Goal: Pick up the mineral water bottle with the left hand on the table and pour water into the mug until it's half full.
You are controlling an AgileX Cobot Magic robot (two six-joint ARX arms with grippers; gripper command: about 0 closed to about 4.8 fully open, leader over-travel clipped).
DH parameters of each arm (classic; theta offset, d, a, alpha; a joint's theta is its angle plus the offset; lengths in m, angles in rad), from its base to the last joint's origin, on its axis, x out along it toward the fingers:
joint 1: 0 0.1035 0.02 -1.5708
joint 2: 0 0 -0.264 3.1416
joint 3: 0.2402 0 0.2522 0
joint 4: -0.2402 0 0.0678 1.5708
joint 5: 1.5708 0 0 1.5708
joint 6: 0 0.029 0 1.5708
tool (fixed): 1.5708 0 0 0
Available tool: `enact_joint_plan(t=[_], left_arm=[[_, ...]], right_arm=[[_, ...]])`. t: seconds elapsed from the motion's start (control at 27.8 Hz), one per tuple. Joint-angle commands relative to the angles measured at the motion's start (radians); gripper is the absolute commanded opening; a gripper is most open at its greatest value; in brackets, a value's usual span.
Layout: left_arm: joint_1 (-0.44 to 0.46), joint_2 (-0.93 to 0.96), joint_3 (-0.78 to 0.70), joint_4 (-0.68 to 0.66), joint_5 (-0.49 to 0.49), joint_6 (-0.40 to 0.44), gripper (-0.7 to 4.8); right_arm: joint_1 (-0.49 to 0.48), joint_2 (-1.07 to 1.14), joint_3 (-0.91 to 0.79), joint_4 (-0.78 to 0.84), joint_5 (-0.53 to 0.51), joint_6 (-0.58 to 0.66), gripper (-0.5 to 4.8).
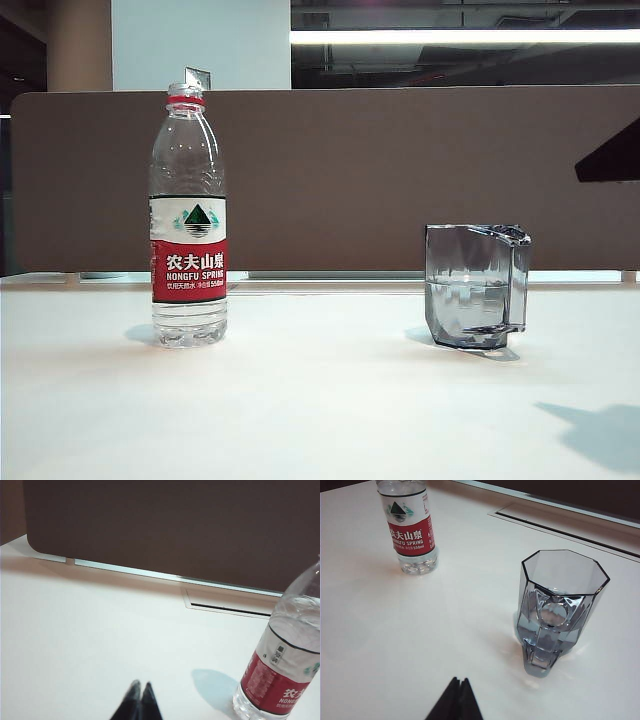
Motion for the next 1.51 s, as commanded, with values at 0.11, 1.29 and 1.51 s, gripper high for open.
enact_joint_plan(t=[0.11, 1.29, 1.51], left_arm=[[0.000, 0.000, 0.005, 0.015, 0.003, 0.001, -0.06], [0.000, 0.000, 0.005, 0.018, 0.003, 0.001, -0.06], [0.000, 0.000, 0.005, 0.018, 0.003, 0.001, -0.06]], right_arm=[[0.001, 0.000, 0.002, 0.018, 0.001, 0.001, 0.13], [-0.700, -0.239, -0.147, 0.220, -0.058, -0.003, 0.13], [-0.711, -0.239, -0.146, 0.219, -0.054, -0.003, 0.13]])
